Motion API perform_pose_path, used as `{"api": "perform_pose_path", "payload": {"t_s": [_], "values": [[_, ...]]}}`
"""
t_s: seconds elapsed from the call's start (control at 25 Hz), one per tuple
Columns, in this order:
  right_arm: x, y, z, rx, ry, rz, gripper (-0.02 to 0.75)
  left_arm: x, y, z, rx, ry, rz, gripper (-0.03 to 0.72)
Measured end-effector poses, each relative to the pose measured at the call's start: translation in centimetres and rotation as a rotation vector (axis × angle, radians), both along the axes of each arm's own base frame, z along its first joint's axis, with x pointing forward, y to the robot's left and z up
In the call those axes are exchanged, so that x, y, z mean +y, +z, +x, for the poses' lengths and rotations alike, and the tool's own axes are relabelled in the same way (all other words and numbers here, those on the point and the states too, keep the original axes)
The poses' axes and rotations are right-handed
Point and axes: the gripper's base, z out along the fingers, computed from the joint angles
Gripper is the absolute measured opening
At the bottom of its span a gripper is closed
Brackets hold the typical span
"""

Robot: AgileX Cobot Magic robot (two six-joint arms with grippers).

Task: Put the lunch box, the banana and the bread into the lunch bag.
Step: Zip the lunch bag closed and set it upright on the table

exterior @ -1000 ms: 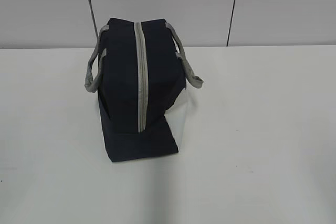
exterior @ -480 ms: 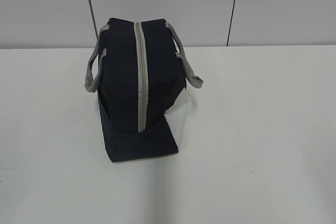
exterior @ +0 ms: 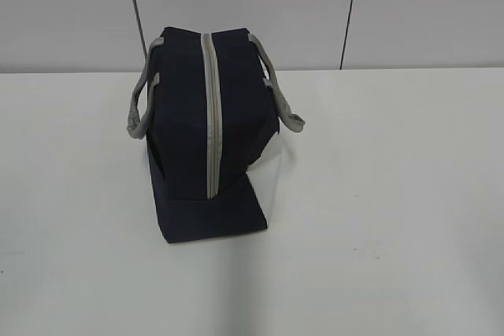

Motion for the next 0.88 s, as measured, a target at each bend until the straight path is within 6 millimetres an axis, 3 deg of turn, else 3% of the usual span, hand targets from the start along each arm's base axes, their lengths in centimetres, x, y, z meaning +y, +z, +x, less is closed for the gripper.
{"api": "perform_pose_path", "payload": {"t_s": [0.88], "values": [[0.00, 0.00, 0.00, 0.000, 0.000, 0.000, 0.491, 0.00, 0.00, 0.00, 0.000, 0.002, 0.000, 0.235]]}}
